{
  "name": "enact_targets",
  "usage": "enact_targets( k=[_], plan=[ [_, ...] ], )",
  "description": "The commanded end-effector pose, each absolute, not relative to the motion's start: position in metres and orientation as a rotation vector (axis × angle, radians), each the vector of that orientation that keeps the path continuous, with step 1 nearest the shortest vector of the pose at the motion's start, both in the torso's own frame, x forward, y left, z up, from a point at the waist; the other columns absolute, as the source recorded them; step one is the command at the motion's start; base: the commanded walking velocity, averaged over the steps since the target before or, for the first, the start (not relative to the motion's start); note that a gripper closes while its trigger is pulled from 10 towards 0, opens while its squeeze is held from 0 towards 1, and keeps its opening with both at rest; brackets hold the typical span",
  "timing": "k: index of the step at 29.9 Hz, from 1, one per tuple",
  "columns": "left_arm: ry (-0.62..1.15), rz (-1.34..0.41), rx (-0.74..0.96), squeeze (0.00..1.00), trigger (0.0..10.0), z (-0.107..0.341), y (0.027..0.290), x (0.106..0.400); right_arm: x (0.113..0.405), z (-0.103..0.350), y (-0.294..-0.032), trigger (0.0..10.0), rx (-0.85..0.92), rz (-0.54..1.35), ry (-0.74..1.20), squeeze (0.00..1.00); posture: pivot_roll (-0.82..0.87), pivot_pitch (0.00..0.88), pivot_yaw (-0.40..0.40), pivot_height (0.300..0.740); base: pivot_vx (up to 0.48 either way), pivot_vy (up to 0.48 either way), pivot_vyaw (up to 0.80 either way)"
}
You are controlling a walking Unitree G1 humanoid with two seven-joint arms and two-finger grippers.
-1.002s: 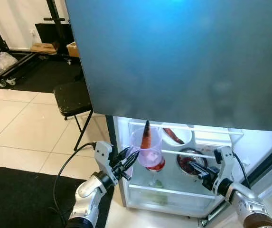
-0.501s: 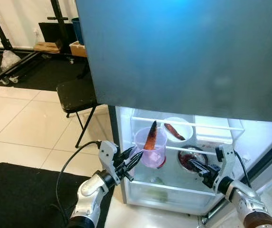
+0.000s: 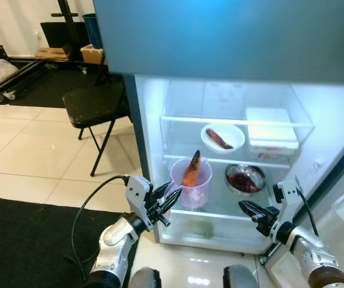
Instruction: Restocking fridge
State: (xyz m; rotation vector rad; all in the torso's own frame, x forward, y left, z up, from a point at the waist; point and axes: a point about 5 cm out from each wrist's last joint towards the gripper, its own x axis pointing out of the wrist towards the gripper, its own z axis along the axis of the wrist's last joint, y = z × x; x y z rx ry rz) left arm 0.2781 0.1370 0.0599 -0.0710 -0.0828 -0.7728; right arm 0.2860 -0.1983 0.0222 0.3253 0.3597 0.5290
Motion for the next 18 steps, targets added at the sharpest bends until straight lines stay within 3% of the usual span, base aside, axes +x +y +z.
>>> enact_targets(
  k=[1,18],
  plan=[
    [-0.108,-0.786,-0.052,0.0,10.0,0.064,0.133,0.281,0.287,0.026,-0.199,10.0,0.339,0.533,0.335,0.0,-0.04,0.0,-0.028,0.58,0.0,0.0,0.0],
    [-0.215,-0.791,-0.01,0.0,10.0,0.087,0.127,0.289,0.291,0.041,-0.198,10.0,0.383,0.599,0.244,0.0,-0.04,0.0,-0.027,0.535,0.0,0.0,0.0]
  ],
)
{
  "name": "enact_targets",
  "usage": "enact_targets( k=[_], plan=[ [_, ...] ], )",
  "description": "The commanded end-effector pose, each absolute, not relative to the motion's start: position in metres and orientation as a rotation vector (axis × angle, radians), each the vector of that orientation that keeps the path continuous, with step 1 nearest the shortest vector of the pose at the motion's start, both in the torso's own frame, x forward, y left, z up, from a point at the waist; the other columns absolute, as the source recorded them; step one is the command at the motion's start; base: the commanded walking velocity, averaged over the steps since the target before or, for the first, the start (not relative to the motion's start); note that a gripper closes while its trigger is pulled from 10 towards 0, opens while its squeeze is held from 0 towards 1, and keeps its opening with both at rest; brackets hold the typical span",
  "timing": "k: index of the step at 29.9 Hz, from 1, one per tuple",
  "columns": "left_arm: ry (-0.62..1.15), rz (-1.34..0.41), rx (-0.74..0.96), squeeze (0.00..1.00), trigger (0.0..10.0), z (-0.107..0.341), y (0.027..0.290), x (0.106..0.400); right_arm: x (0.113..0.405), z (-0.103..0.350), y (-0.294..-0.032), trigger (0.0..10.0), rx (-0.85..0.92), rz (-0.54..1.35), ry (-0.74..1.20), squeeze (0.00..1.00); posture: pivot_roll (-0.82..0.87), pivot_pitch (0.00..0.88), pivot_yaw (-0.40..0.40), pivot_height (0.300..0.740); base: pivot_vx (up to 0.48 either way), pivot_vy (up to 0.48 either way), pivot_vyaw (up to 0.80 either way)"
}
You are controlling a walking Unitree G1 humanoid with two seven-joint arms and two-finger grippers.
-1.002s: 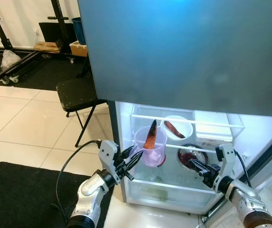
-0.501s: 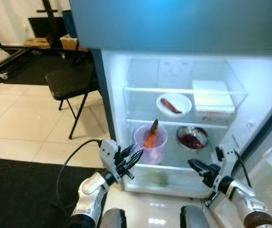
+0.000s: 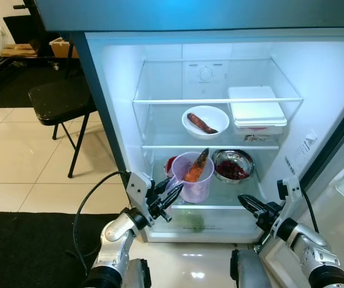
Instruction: Restocking fridge
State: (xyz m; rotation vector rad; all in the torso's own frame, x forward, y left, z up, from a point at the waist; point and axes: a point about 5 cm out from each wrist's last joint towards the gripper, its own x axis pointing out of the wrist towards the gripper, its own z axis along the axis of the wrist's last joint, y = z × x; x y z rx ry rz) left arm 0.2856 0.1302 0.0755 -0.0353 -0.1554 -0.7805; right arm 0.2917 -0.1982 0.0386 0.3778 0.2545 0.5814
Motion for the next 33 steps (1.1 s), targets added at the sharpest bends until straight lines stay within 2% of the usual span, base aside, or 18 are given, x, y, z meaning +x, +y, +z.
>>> enact_targets(
  k=[1,10,12,15,19,33],
  plan=[
    [-0.215,-0.791,-0.01,0.0,10.0,0.087,0.127,0.289,0.291,0.041,-0.198,10.0,0.383,0.599,0.244,0.0,-0.04,0.0,-0.027,0.535,0.0,0.0,0.0],
    [-0.323,-0.836,0.005,0.0,10.0,0.112,0.116,0.291,0.298,0.057,-0.203,10.0,0.397,0.617,0.163,0.0,-0.04,0.0,-0.026,0.53,0.0,0.0,0.0],
    [-0.364,-0.868,0.018,0.0,10.0,0.123,0.112,0.29,0.299,0.065,-0.202,10.0,0.35,0.642,0.136,0.0,-0.03,0.0,-0.026,0.53,0.0,0.0,0.0],
    [-0.391,-0.872,0.029,0.0,10.0,0.131,0.113,0.291,0.304,0.08,-0.207,10.0,0.311,0.631,0.046,0.0,-0.03,0.0,-0.024,0.53,0.0,0.0,0.0],
    [-0.409,-0.866,0.036,0.0,10.0,0.138,0.114,0.293,0.304,0.097,-0.213,10.0,0.347,0.649,-0.044,0.0,-0.03,0.0,-0.022,0.53,0.0,0.0,0.0],
    [-0.404,-0.849,0.027,0.0,10.0,0.14,0.114,0.291,0.3,0.096,-0.212,10.0,0.367,0.682,0.025,0.0,-0.04,0.0,-0.021,0.5,0.0,0.0,0.0]
  ],
)
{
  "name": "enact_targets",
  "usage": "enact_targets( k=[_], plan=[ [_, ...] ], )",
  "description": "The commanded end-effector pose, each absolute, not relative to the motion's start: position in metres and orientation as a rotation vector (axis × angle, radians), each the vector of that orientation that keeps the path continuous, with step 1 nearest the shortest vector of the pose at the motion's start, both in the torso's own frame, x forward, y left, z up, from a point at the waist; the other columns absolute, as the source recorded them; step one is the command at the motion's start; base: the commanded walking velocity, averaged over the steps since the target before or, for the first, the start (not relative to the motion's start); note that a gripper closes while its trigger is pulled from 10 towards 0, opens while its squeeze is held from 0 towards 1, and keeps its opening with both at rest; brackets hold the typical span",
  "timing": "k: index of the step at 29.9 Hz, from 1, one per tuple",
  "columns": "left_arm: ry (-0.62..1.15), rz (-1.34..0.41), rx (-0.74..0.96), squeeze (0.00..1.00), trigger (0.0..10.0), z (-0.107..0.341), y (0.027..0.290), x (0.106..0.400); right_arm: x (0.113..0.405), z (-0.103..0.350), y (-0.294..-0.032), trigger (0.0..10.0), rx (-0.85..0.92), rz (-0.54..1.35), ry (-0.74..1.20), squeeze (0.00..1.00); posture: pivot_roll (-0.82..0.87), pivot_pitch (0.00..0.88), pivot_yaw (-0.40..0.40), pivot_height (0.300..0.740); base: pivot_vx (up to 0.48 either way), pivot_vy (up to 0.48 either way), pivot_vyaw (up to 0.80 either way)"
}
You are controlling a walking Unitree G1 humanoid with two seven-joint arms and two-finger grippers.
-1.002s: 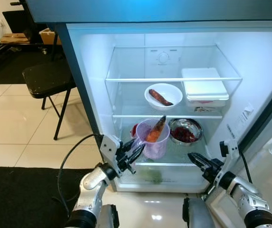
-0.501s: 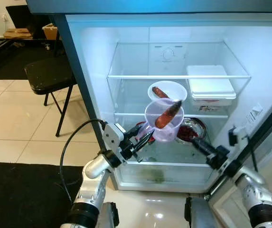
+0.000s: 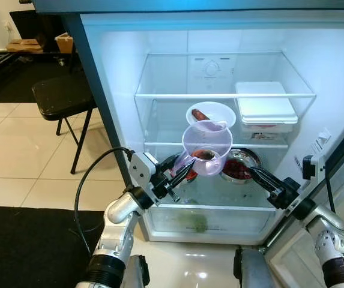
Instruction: Restocking fridge
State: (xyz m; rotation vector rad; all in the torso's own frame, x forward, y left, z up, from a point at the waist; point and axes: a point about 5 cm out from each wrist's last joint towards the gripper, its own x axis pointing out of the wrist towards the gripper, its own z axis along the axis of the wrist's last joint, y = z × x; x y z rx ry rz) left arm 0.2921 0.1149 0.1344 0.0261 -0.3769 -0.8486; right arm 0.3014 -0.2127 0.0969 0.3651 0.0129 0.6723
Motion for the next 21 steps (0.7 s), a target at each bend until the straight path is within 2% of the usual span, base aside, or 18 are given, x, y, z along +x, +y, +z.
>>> enact_targets(
  k=[1,9,15,21],
  plan=[
    [-0.404,-0.846,0.018,0.0,10.0,0.141,0.114,0.291,0.299,0.096,-0.212,10.0,0.36,0.685,0.026,0.0,-0.04,0.0,-0.021,0.495,0.0,0.0,0.0],
    [-0.429,-0.839,-0.035,0.0,10.0,0.15,0.109,0.292,0.295,0.1,-0.215,10.0,0.373,0.696,0.0,0.0,-0.03,0.0,-0.026,0.49,0.0,0.0,0.0],
    [-0.516,-0.861,-0.118,0.0,10.0,0.186,0.105,0.297,0.285,0.106,-0.209,10.0,0.337,0.816,-0.008,0.0,-0.03,0.0,-0.027,0.49,0.0,0.0,0.0],
    [-0.537,-0.88,-0.134,0.0,10.0,0.202,0.108,0.297,0.283,0.112,-0.208,10.0,0.319,0.835,-0.038,0.0,-0.03,0.0,-0.024,0.49,0.0,0.0,0.0]
  ],
)
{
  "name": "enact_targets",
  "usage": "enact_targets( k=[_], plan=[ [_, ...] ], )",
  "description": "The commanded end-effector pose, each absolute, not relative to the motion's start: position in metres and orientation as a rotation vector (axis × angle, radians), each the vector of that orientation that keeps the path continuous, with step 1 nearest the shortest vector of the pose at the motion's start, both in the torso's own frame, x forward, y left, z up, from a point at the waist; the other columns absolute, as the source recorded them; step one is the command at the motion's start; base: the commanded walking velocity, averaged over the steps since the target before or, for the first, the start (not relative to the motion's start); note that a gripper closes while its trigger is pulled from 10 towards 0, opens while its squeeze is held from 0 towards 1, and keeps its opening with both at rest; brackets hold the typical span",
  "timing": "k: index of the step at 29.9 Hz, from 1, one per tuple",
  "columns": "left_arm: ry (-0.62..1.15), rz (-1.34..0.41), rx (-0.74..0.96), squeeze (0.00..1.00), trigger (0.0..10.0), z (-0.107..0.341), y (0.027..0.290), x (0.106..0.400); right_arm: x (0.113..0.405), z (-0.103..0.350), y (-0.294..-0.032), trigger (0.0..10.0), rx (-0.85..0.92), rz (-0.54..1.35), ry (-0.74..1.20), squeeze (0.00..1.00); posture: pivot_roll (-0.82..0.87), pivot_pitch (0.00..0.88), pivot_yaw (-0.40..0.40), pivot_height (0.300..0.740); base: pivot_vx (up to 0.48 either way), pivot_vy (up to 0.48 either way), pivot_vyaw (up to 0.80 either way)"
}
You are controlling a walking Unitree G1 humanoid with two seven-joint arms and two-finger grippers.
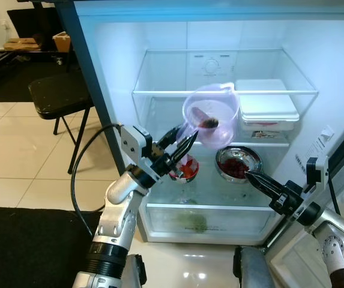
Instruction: Restocking fridge
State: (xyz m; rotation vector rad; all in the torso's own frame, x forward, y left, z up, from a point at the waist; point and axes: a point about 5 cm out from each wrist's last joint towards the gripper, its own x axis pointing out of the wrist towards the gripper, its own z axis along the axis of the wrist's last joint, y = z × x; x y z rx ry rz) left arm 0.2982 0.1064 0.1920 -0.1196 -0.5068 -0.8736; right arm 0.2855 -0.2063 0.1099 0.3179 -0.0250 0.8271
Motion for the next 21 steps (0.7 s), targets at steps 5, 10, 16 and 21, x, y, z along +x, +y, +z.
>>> enact_targets(
  k=[5,10,16,21],
  plan=[
    [-0.56,-0.924,-0.138,0.0,10.0,0.215,0.105,0.291,0.28,0.116,-0.206,10.0,0.316,0.863,-0.051,0.0,-0.03,0.0,-0.021,0.49,0.0,0.0,0.0],
    [-0.576,-0.896,-0.147,0.0,10.0,0.229,0.108,0.293,0.277,0.12,-0.201,10.0,0.308,0.9,-0.048,0.0,-0.03,0.0,-0.02,0.49,0.0,0.0,0.0],
    [-0.525,-0.816,-0.136,0.0,10.0,0.233,0.11,0.31,0.288,0.132,-0.196,10.0,0.235,0.844,-0.078,0.0,-0.03,0.0,-0.018,0.49,0.0,0.0,0.0],
    [-0.496,-0.781,-0.114,0.0,10.0,0.231,0.109,0.318,0.294,0.137,-0.197,10.0,0.212,0.792,-0.093,0.0,-0.03,0.0,-0.017,0.49,0.0,0.0,0.0]
  ],
)
